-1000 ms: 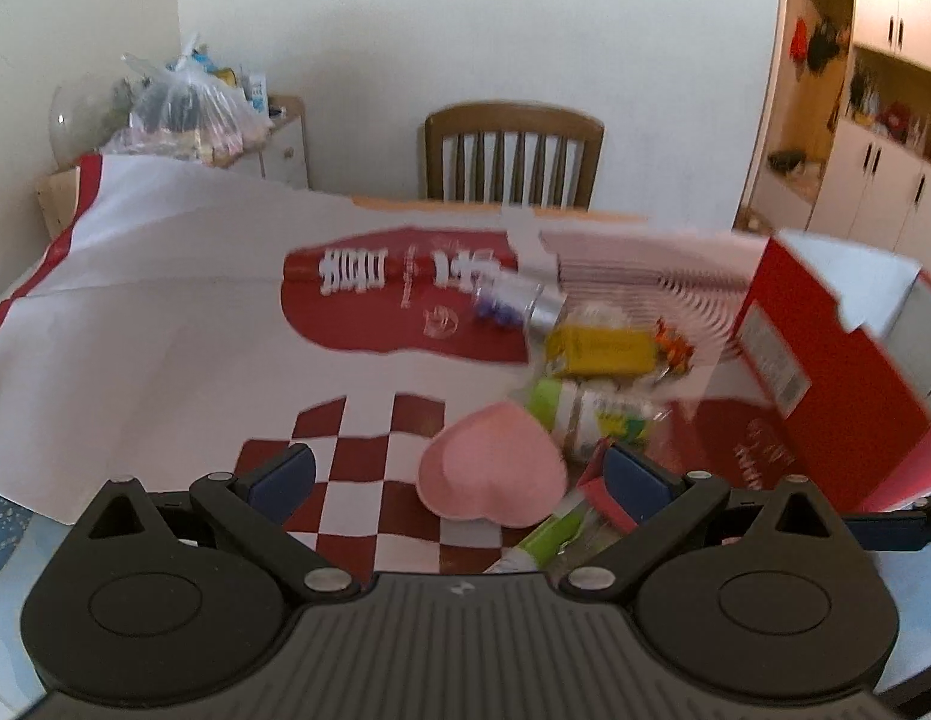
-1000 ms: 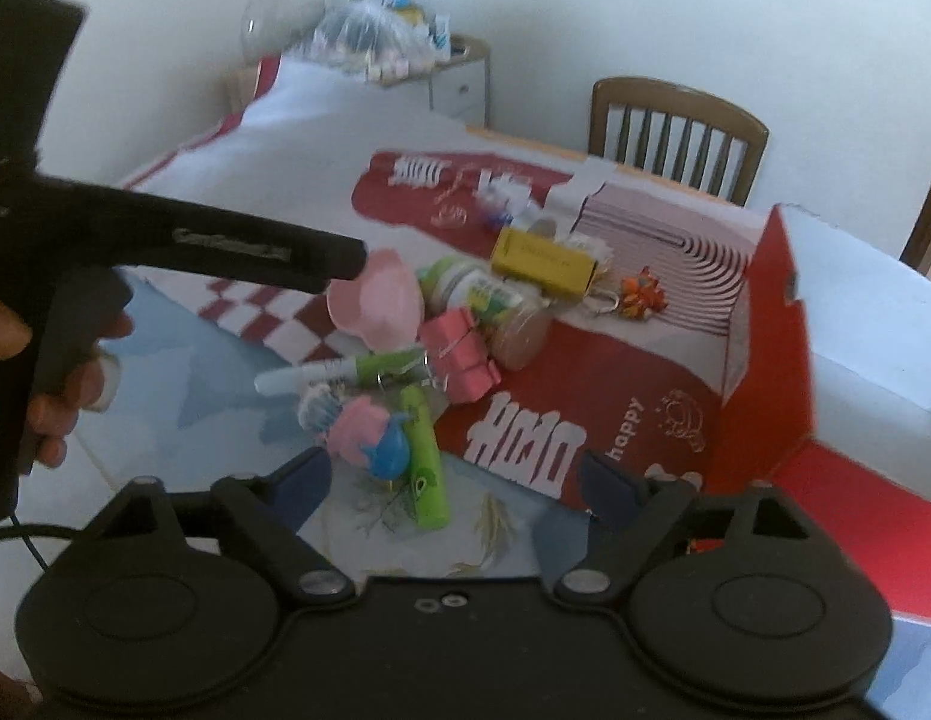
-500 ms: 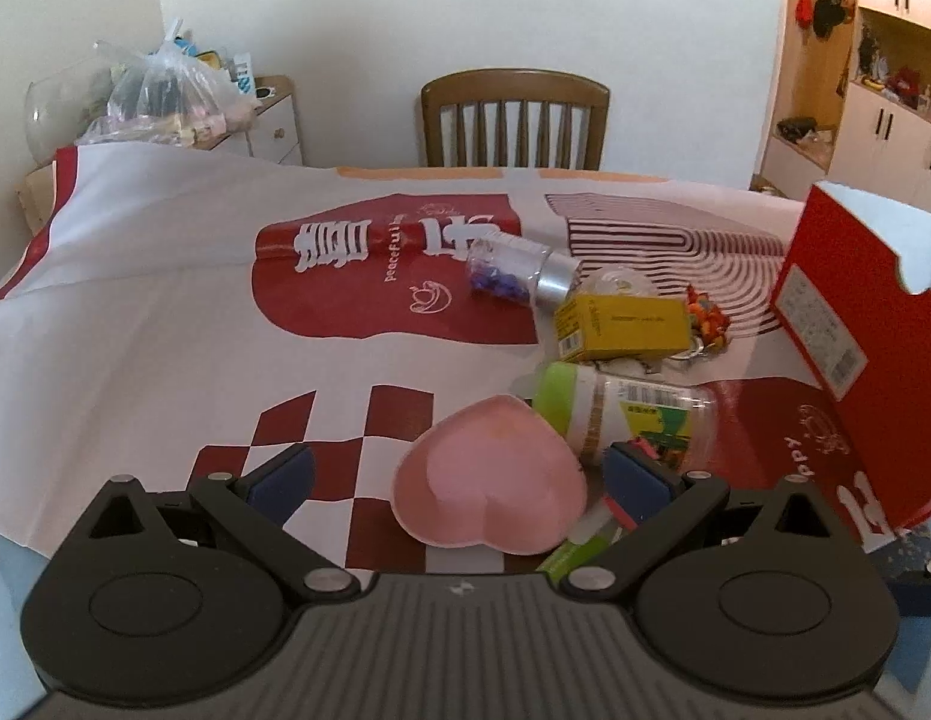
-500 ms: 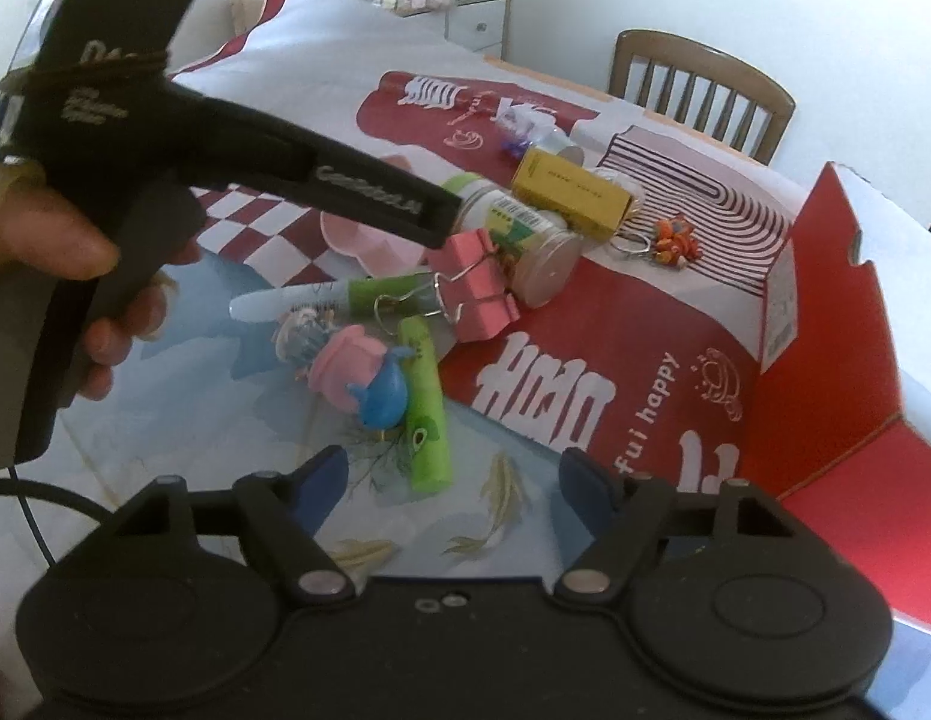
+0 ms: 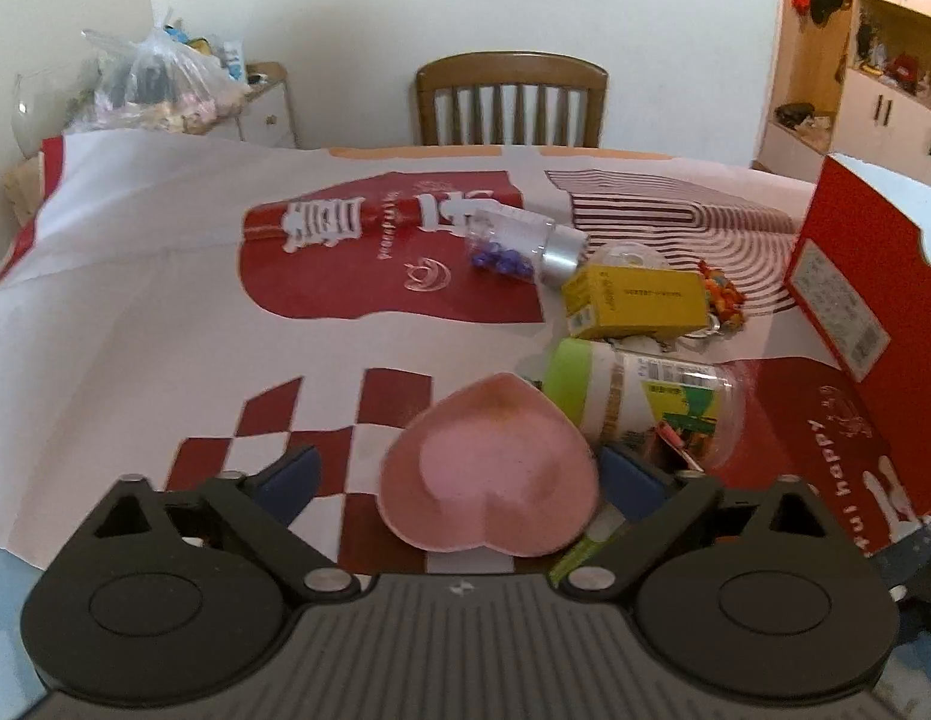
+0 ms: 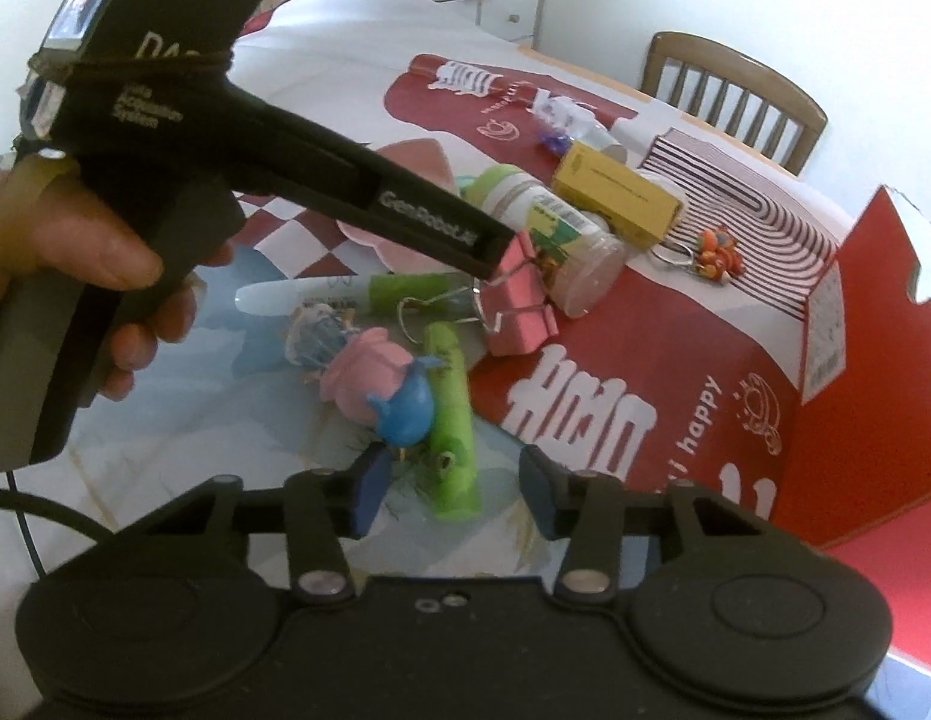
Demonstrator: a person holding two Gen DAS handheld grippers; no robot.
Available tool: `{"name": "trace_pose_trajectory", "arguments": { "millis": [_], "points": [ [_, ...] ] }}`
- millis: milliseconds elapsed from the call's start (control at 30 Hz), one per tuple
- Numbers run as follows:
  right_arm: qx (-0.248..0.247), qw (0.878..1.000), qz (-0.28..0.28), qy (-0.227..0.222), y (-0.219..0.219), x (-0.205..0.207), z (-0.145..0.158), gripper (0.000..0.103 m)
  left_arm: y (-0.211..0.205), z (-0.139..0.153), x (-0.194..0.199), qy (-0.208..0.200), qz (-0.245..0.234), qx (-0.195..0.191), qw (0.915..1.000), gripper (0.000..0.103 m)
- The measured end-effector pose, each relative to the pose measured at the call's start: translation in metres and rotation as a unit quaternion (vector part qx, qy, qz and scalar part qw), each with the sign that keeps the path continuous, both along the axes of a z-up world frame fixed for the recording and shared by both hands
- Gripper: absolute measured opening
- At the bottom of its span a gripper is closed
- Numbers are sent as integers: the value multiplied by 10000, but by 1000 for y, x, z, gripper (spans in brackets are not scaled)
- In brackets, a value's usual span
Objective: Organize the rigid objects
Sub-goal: 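Grasp the pink heart-shaped dish with the left tool while the right tool grasps the green stick, then carry the heart dish and green stick over the open cardboard box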
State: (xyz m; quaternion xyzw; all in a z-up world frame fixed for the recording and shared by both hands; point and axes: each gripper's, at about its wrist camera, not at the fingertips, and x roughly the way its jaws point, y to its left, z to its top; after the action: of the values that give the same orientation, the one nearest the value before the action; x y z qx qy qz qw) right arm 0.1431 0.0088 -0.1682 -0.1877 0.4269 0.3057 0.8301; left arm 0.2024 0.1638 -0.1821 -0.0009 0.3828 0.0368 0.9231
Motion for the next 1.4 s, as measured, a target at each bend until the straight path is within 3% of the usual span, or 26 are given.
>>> {"name": "trace_pose_trajectory", "arguments": {
  "millis": [167, 467, 933, 1400],
  "points": [
    [99, 9998, -52, 162, -1, 2, 0, 30, 2, -1, 0, 20, -74, -165, 9998, 78],
    [232, 9987, -341, 286, -9, -1, 6, 15, 8, 3, -5, 62, -127, -333, 9993, 77],
    [700, 9901, -1162, 362, -43, -22, 38, 14, 22, 37, -35, 66, -176, -837, 9963, 77],
    [1078, 9826, -1506, 171, -81, -39, 79, 14, -4, 73, -55, 187, -582, -1126, 9918, 77]
  ]
}}
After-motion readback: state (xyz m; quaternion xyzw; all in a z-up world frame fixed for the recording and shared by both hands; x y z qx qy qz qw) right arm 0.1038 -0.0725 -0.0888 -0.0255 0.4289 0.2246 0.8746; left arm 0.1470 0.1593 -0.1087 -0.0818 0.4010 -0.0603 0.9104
